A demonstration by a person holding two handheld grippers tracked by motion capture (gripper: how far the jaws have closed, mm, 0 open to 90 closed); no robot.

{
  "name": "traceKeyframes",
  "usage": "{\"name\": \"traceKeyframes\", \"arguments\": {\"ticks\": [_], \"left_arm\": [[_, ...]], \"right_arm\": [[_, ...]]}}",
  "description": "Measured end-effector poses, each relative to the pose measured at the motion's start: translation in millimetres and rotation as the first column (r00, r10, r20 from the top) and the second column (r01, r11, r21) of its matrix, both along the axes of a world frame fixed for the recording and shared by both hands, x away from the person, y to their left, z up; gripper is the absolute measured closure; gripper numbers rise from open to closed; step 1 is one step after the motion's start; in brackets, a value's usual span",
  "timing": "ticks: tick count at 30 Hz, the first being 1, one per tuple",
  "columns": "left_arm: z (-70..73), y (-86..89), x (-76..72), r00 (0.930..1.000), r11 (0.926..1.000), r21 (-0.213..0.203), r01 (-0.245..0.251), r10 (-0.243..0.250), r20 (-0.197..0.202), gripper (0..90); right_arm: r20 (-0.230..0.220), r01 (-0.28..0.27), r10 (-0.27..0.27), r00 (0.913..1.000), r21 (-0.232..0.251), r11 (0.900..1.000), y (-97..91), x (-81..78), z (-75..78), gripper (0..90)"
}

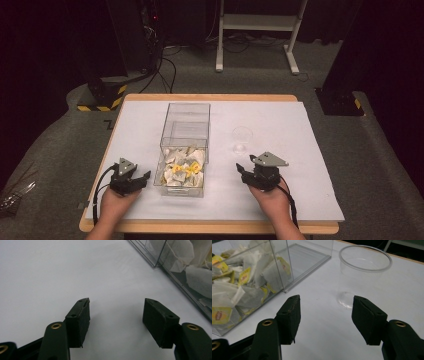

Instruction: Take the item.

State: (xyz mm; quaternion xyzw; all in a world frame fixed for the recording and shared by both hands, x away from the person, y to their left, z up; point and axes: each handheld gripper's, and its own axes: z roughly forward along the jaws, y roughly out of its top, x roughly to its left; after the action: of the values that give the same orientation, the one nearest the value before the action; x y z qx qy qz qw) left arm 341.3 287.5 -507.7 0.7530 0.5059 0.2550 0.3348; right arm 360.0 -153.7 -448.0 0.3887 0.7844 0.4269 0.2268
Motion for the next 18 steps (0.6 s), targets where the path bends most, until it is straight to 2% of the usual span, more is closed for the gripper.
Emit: {"name": "traceKeyframes", "arguments": {"ticks": [6, 8, 13, 18], "left_arm": [[-0.1, 0.2, 0.0, 1.0000, 1.0000, -0.003, 0.000, 0.000, -0.001, 39.0], [0.1, -0.4, -0.3, 1.0000, 0.9999, 0.011, 0.001, -0.002, 0.006, 38.9], [-0.1, 0.1, -0.2, 1.0000, 1.0000, 0.001, -0.004, 0.004, 0.001, 38.2], [0.0, 1.6, 0.8, 1.0000, 1.0000, -0.009, 0.003, -0.003, -0.006, 39.0]], "right_arm": [[0.009, -0.039, 0.039, 0.9992, 0.003, 0.9993, 13.2, -1.6, 7.4, 40.7], [0.020, -0.065, 0.065, 0.9977, 0.003, 0.9979, 18.4, -2.6, 11.2, 40.5], [0.041, -0.116, 0.115, 0.9925, 0.013, 0.9932, 28.7, -8.7, 20.2, 40.5], [0.047, -0.139, 0.138, 0.9893, 0.021, 0.9900, 37.8, -11.7, 26.2, 40.8]]}}
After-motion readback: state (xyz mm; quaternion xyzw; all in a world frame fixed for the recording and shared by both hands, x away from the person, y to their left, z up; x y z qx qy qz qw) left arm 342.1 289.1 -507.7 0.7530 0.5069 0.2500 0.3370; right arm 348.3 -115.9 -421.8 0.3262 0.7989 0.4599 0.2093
